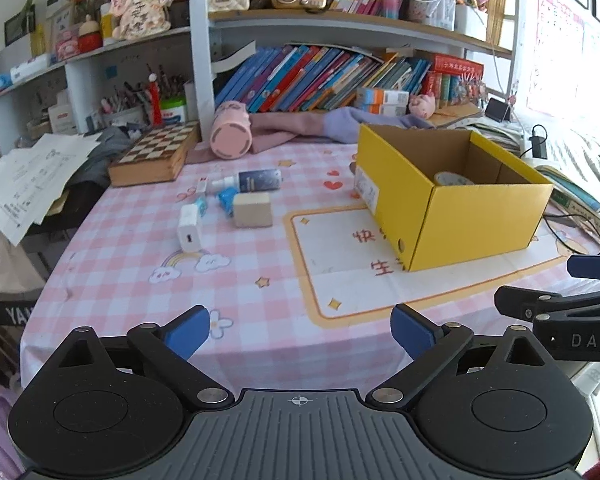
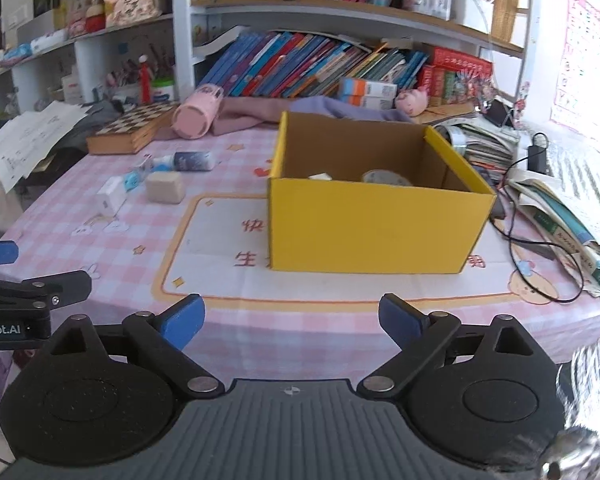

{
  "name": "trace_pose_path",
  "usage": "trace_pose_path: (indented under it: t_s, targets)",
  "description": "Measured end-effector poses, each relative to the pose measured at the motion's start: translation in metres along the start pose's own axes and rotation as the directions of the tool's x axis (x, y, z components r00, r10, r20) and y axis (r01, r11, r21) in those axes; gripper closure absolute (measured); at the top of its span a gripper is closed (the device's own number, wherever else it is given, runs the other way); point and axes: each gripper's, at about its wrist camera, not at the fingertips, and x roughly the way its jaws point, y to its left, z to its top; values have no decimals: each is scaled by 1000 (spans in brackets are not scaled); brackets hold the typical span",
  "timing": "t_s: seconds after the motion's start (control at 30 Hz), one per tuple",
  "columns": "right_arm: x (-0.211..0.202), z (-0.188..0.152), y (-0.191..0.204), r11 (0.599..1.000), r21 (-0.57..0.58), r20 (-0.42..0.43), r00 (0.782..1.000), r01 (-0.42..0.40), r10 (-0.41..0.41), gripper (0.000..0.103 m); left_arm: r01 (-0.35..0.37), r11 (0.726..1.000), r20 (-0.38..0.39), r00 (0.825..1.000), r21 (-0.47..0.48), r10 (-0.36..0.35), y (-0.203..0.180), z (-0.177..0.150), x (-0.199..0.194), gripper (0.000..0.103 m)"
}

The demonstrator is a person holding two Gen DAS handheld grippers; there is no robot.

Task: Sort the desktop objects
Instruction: 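Withdraw both open grippers from the box back over the table, then grasp the white power bank with the left gripper while the right gripper grasps the white eraser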

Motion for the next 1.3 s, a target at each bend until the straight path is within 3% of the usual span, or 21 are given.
trace_pose_path:
  t_s: [0.83,1.3]
  targets:
    - [5,3,60,976,-131,-28,985,-172,169,11,-122,989,-10,993,-79,121,49,-17,-17,3]
    - [24,12,83,959,-165,-59,973,-228,221,15,-169,980,-44,985,-100,166,68,-19,-10,3]
